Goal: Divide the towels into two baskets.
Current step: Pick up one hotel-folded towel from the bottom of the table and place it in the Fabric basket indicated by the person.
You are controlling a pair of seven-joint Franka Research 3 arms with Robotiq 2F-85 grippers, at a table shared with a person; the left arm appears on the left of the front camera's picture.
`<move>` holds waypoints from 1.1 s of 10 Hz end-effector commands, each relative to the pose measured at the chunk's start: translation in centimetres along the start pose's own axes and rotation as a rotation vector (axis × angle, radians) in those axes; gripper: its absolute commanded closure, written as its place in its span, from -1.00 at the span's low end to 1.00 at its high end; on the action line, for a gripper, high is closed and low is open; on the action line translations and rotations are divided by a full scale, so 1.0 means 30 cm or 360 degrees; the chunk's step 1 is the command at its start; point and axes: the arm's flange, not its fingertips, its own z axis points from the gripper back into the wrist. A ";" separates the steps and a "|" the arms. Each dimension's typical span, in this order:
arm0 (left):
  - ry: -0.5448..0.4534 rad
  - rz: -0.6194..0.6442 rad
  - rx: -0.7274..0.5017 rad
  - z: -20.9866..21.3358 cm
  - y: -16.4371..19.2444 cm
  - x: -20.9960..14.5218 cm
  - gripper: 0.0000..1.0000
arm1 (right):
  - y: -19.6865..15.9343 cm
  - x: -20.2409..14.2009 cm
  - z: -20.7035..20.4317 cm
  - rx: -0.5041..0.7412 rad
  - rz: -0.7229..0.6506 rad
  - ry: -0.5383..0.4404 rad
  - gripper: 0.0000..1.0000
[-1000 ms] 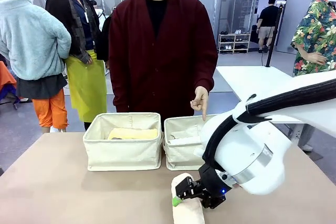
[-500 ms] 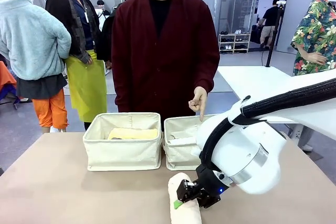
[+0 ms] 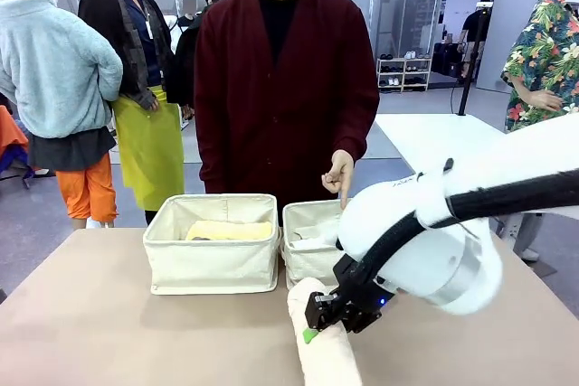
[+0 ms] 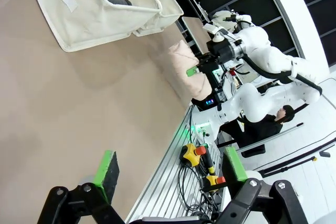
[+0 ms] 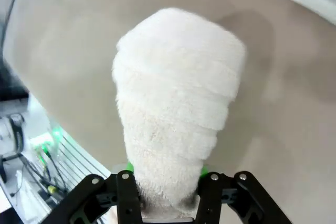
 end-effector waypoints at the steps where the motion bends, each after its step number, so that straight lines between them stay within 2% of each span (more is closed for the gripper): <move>1: -0.0001 -0.0007 -0.0013 0.008 -0.016 -0.009 -1.00 | 0.027 0.004 0.145 -0.0135 0.0332 0.0102 0.91; 2: -0.0001 -0.0007 -0.0013 0.008 -0.016 -0.009 -1.00 | 0.028 0.030 0.180 -0.0247 0.0546 0.0159 0.91; 3: -0.0001 -0.0007 -0.0013 0.008 -0.016 -0.009 -1.00 | 0.040 0.025 0.198 -0.0332 0.0856 0.0310 0.91; 4: -0.0001 -0.0007 -0.0013 0.008 -0.016 -0.009 -1.00 | 0.063 0.002 0.197 -0.0380 0.1042 0.0365 0.91; 5: -0.0001 -0.0007 -0.0013 0.008 -0.016 -0.009 -1.00 | 0.072 -0.023 0.186 -0.0449 0.1118 0.0347 0.91; 6: -0.0001 -0.0007 -0.0013 0.008 -0.016 -0.009 -1.00 | 0.071 -0.047 0.176 -0.0381 0.1159 0.0289 0.91; 7: -0.0001 -0.0007 -0.0013 0.008 -0.016 -0.009 -1.00 | 0.056 -0.008 0.193 -0.0436 0.0981 0.0412 0.91; 9: -0.0001 -0.0007 -0.0013 0.008 -0.016 -0.009 -1.00 | 0.056 -0.008 0.193 -0.0436 0.0981 0.0412 0.91; 10: -0.0001 -0.0007 -0.0013 0.008 -0.016 -0.009 -1.00 | 0.063 -0.018 0.189 -0.0429 0.1069 0.0405 0.26; 11: -0.0001 -0.0007 -0.0013 0.008 -0.016 -0.009 -1.00 | 0.054 0.013 0.229 -0.0485 0.1057 0.0246 0.26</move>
